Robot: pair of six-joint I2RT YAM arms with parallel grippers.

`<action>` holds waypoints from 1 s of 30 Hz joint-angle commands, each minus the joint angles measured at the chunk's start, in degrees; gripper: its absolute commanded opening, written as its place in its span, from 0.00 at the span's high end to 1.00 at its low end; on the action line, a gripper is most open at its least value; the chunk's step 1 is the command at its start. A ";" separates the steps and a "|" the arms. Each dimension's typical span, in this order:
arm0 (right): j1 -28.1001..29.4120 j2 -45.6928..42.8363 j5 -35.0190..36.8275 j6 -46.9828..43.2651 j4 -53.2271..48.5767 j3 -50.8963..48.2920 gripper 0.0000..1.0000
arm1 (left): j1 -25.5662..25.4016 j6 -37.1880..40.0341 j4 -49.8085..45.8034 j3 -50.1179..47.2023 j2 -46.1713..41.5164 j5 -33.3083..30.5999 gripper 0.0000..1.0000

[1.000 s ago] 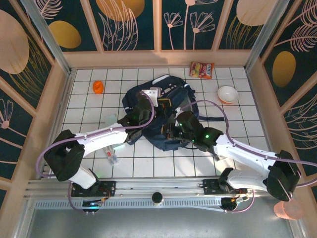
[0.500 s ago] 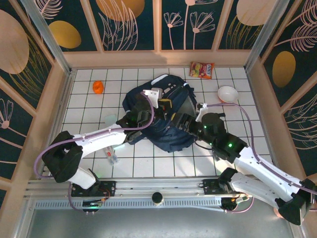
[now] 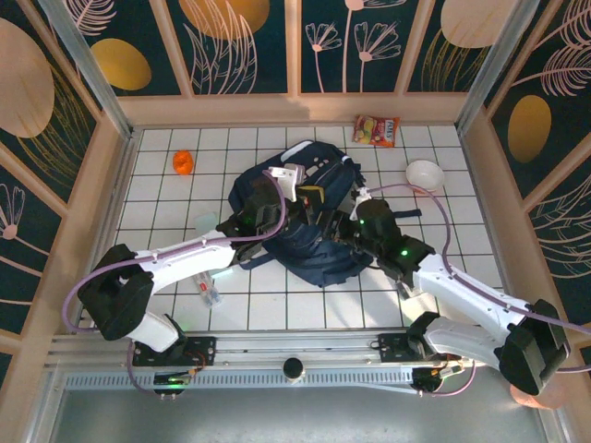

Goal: Pack the student bag

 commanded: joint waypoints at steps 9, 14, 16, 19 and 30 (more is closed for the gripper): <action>-2.75 -1.20 -1.66 6.81 19.08 -2.18 1.00 | 1.46 5.95 -7.56 -0.89 -14.96 3.39 0.50; -0.89 1.96 2.51 7.28 22.08 2.73 1.00 | 1.47 7.26 -16.30 -7.87 -22.43 7.03 0.50; 0.41 3.15 4.41 6.46 20.94 5.38 1.00 | 1.48 5.68 -18.32 -10.25 -24.37 9.27 0.49; 2.14 4.78 7.94 5.99 19.77 8.14 1.00 | 1.48 2.08 -20.22 -12.62 -25.76 12.99 0.46; 5.56 8.73 10.52 6.67 21.50 11.52 1.00 | 1.48 -3.41 -23.25 -12.63 -23.11 12.28 0.45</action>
